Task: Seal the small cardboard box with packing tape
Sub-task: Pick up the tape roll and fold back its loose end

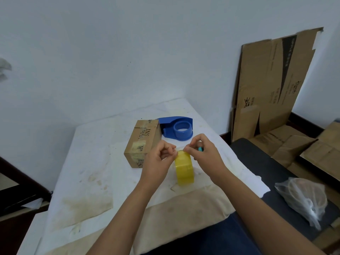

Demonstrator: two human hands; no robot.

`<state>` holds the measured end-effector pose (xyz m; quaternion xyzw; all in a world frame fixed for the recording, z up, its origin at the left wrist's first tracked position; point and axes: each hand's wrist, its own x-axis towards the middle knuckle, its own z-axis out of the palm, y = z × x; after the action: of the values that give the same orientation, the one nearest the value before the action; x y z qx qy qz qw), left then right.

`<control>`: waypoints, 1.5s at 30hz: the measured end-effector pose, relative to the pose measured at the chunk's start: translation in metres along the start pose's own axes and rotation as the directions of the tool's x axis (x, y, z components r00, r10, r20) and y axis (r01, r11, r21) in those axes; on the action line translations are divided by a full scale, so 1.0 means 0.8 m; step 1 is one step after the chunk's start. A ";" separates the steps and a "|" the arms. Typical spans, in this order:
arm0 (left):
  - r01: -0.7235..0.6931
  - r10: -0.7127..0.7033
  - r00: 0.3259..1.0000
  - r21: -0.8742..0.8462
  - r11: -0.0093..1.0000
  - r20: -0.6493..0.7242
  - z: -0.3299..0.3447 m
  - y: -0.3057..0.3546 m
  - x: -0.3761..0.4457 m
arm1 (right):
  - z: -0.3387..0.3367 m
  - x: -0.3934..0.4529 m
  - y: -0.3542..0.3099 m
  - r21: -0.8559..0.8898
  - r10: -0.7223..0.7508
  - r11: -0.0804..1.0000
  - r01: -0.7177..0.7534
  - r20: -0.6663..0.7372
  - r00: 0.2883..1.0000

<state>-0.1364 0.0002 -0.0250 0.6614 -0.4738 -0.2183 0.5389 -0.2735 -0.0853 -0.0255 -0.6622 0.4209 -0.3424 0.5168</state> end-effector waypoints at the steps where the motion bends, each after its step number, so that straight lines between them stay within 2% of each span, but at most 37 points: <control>1: -0.011 0.011 1.000 0.014 1.000 0.011 0.000 -0.002 0.000 | 0.001 0.000 0.000 0.002 0.004 1.000 -0.004 -0.001 1.000; 6: -0.071 0.070 0.997 0.105 0.992 0.013 0.001 -0.005 -0.001 | 0.002 0.001 0.003 0.009 -0.003 1.000 0.003 -0.011 1.000; 17: -0.060 0.064 0.997 0.074 0.995 -0.052 0.005 -0.004 -0.003 | -0.003 -0.002 -0.002 -0.060 -0.087 0.994 0.090 0.051 0.995; 27: -0.129 0.154 0.986 0.285 0.950 -0.065 0.005 -0.002 0.001 | -0.002 -0.003 -0.008 -0.179 -0.130 0.974 0.139 0.062 0.990; 32: -0.155 0.191 0.978 0.337 0.929 -0.078 0.007 -0.001 0.003 | -0.002 -0.002 -0.011 -0.231 -0.145 0.961 0.149 0.036 0.989; 40: -0.193 0.242 0.962 0.307 0.932 -0.129 0.014 -0.005 -0.003 | 0.003 -0.007 -0.008 -0.249 -0.154 0.956 0.155 0.027 0.988; 45: -0.138 0.179 0.976 0.290 0.947 -0.121 0.016 -0.007 -0.005 | 0.007 -0.006 -0.007 -0.224 -0.098 0.970 0.099 0.016 0.995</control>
<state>-0.1464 -0.0034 -0.0352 0.7047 -0.5110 -0.0560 0.4891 -0.2693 -0.0779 -0.0218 -0.7372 0.4222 -0.3166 0.4219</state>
